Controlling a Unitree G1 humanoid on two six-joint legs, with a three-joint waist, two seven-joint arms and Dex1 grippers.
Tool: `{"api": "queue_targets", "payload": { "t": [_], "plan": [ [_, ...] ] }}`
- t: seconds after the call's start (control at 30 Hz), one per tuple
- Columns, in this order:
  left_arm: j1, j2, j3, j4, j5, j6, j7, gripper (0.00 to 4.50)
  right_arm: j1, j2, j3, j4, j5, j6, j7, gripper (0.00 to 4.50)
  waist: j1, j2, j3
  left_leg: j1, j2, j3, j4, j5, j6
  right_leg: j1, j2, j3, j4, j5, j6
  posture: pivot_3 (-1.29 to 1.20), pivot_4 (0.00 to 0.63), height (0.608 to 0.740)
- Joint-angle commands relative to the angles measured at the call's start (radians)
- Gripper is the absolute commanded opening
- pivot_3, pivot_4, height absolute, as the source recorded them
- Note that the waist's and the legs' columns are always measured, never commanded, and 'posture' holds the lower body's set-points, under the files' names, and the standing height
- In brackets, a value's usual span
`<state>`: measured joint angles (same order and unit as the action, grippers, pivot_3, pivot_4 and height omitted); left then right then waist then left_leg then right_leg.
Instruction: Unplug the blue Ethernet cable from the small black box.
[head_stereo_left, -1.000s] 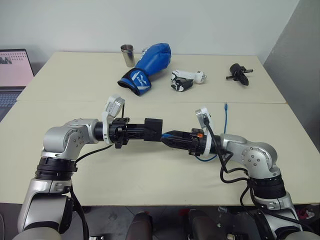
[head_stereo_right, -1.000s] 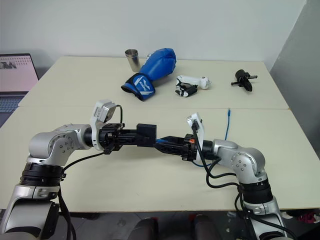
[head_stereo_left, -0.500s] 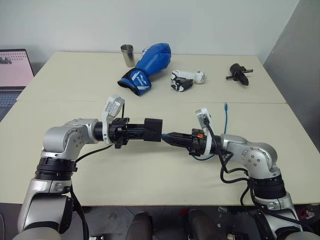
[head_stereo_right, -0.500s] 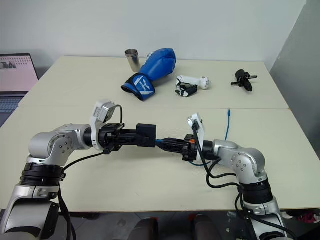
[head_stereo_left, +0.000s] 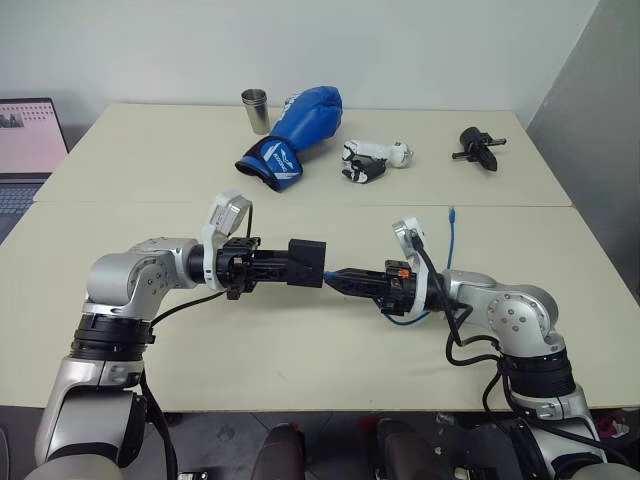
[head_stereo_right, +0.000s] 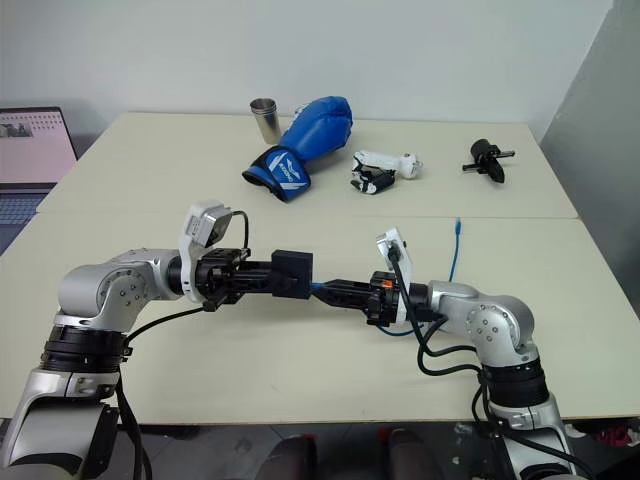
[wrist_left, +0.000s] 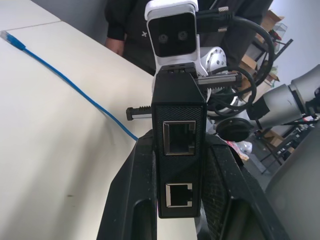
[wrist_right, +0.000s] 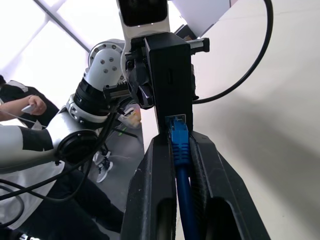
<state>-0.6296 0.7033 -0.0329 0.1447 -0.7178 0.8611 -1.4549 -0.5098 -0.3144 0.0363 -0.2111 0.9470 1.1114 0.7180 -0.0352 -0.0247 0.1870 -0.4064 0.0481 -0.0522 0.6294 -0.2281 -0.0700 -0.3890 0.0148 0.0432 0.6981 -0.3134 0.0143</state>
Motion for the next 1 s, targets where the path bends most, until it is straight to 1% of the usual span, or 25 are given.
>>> {"api": "queue_targets", "payload": {
  "t": [0.03, 0.3, 0.33, 0.4, 0.47, 0.53, 0.57, 0.63, 0.7, 0.8, 0.87, 0.9, 1.0],
  "plan": [
    [-0.014, 0.043, 0.04, 0.027, 0.027, -0.036, 0.007, 0.78, 0.031, -0.047, -0.056, -0.057, 0.068, 0.037, 0.017, 0.08, 0.0, 0.0, 0.0, 0.0, 0.0, 0.0, 0.0, 0.0, 0.0, 0.0, 0.0, 0.0, 0.0, 0.0, 0.0, 0.0, 0.15, 0.74],
    [-0.024, 0.049, 0.05, 0.061, 0.041, -0.056, 0.006, 0.78, 0.074, -0.075, -0.079, -0.096, 0.101, 0.047, -0.01, 0.08, 0.0, 0.0, 0.0, 0.0, 0.0, 0.0, 0.0, 0.0, 0.0, 0.0, 0.0, 0.0, 0.0, -0.002, 0.004, 0.0, 0.15, 0.74],
    [-0.024, 0.049, 0.05, 0.062, 0.042, -0.058, 0.007, 0.78, 0.075, -0.073, -0.081, -0.097, 0.097, 0.04, -0.017, 0.08, 0.0, 0.0, 0.0, 0.0, 0.0, 0.0, 0.0, 0.0, 0.0, 0.0, 0.0, 0.0, 0.0, -0.002, 0.004, 0.0, 0.15, 0.74],
    [-0.024, 0.046, 0.057, 0.064, 0.045, -0.065, 0.016, 0.78, 0.072, -0.064, -0.079, -0.079, 0.033, -0.022, -0.045, 0.08, 0.0, 0.0, 0.0, 0.0, 0.0, 0.0, 0.0, 0.0, 0.0, 0.0, 0.0, 0.0, 0.0, -0.002, 0.004, 0.0, 0.15, 0.74],
    [-0.021, 0.04, 0.071, 0.065, 0.049, -0.076, 0.041, 0.78, 0.046, -0.044, -0.067, -0.001, -0.123, -0.175, -0.12, 0.08, 0.0, 0.0, 0.0, 0.0, 0.0, 0.0, 0.0, 0.0, 0.0, 0.0, 0.0, 0.0, 0.0, -0.002, 0.004, 0.0, 0.15, 0.74],
    [-0.004, 0.033, 0.085, 0.055, 0.055, -0.092, 0.074, 0.78, 0.012, -0.051, -0.008, 0.118, -0.331, -0.384, -0.174, 0.08, 0.0, 0.0, 0.0, 0.0, 0.0, 0.0, 0.0, 0.0, 0.0, 0.0, 0.0, 0.0, 0.0, -0.003, 0.004, 0.0, 0.15, 0.74],
    [0.007, 0.025, 0.095, 0.044, 0.055, -0.094, 0.1, 0.78, -0.012, -0.056, 0.026, 0.199, -0.432, -0.482, -0.212, 0.08, -0.003, 0.0, 0.0, 0.0, 0.0, 0.0, 0.0, 0.0, 0.0, 0.0, 0.0, 0.0, 0.0, -0.003, 0.004, 0.0, 0.15, 0.74],
    [0.03, 0.014, 0.108, 0.018, 0.053, -0.097, 0.132, 0.78, -0.062, -0.049, 0.067, 0.374, -0.581, -0.65, -0.269, 0.08, -0.004, 0.0, 0.0, 0.0, 0.0, 0.002, 0.0, 0.0, 0.0, -0.001, 0.0, 0.002, 0.0, -0.002, 0.005, 0.0, 0.15, 0.74],
    [0.052, 0.005, 0.111, -0.01, 0.056, -0.107, 0.157, 0.78, -0.117, -0.031, 0.081, 0.544, -0.674, -0.759, -0.316, 0.08, -0.005, 0.0, 0.0, -0.001, 0.0, 0.002, 0.0, 0.0, 0.0, -0.001, 0.0, 0.001, 0.0, -0.002, 0.005, 0.0, 0.15, 0.74],
    [0.074, -0.007, 0.113, -0.042, 0.062, -0.131, 0.182, 0.78, -0.18, -0.01, 0.083, 0.735, -0.738, -0.828, -0.322, 0.08, -0.006, 0.0, 0.0, -0.001, 0.0, 0.002, 0.0, 0.0, 0.0, -0.002, 0.0, 0.002, 0.0, 0.001, 0.0, 0.0, 0.15, 0.74],
    [0.079, -0.027, 0.124, -0.051, 0.065, -0.149, 0.218, 0.78, -0.195, 0.001, 0.062, 0.783, -0.732, -0.827, -0.294, 0.77, -0.006, 0.0, 0.0, -0.002, 0.0, 0.002, 0.0, 0.0, 0.0, -0.002, 0.0, 0.001, 0.0, 0.001, -0.001, 0.0, 0.15, 0.74],
    [0.081, -0.033, 0.125, -0.053, 0.07, -0.162, 0.232, 0.78, -0.195, 0.005, 0.05, 0.785, -0.723, -0.82, -0.276, 0.93, -0.005, 0.0, 0.0, -0.002, 0.0, 0.002, 0.0, 0.0, 0.0, -0.002, 0.0, 0.002, 0.0, 0.001, -0.001, 0.0, 0.15, 0.74],
    [0.094, -0.055, 0.135, -0.062, 0.094, -0.212, 0.285, 0.78, -0.157, -0.006, 0.039, 0.681, -0.7, -0.776, -0.216, 1.77, -0.003, 0.0, 0.0, -0.001, 0.0, 0.001, 0.001, 0.0, 0.0, -0.001, -0.001, 0.001, 0.0, 0.001, -0.001, 0.0, 0.15, 0.74]
  ]
}}
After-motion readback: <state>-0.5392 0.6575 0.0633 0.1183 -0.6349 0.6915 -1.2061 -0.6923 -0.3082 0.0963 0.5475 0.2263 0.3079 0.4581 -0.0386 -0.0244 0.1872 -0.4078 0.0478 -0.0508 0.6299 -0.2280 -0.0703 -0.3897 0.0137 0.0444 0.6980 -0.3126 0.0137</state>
